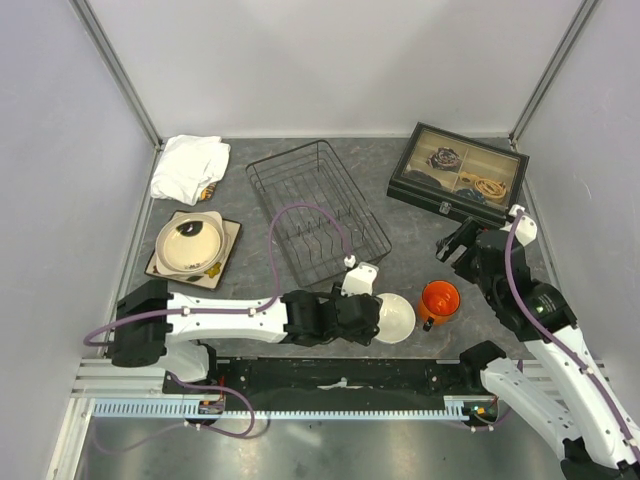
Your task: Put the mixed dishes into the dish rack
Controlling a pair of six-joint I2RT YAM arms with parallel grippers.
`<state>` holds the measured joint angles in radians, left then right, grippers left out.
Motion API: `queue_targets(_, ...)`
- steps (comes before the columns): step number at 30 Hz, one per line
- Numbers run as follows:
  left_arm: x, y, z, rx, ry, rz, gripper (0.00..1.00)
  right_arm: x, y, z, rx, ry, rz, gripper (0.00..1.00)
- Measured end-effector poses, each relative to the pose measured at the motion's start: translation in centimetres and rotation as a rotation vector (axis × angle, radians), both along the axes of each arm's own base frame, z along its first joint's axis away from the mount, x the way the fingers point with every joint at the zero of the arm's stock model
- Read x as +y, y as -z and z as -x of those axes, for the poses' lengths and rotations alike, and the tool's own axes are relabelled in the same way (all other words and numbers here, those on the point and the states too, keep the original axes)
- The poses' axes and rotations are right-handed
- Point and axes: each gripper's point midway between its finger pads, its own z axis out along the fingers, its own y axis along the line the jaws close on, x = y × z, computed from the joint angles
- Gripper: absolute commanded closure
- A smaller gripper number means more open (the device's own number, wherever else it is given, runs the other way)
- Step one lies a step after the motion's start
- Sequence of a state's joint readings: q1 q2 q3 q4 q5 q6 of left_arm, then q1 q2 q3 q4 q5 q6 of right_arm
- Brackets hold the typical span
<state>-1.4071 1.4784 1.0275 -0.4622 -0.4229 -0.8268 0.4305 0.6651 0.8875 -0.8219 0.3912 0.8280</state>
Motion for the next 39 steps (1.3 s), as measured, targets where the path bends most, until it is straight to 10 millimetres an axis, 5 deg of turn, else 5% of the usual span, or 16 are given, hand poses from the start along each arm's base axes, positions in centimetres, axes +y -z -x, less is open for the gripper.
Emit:
queue_targets(16, -1.9, 2.8, -1.3, -0.003, -0.127, -0.051, 0.38, -0.6, -0.1, 0.7, -0.001, 0.02, -0.002, 0.11)
queue_targets(39, -1.9, 5.3, -2.2, -0.012, -0.218, -0.134, 0.76, -0.9, -0.1, 0.8, -0.003, 0.031, 0.006, 0.1)
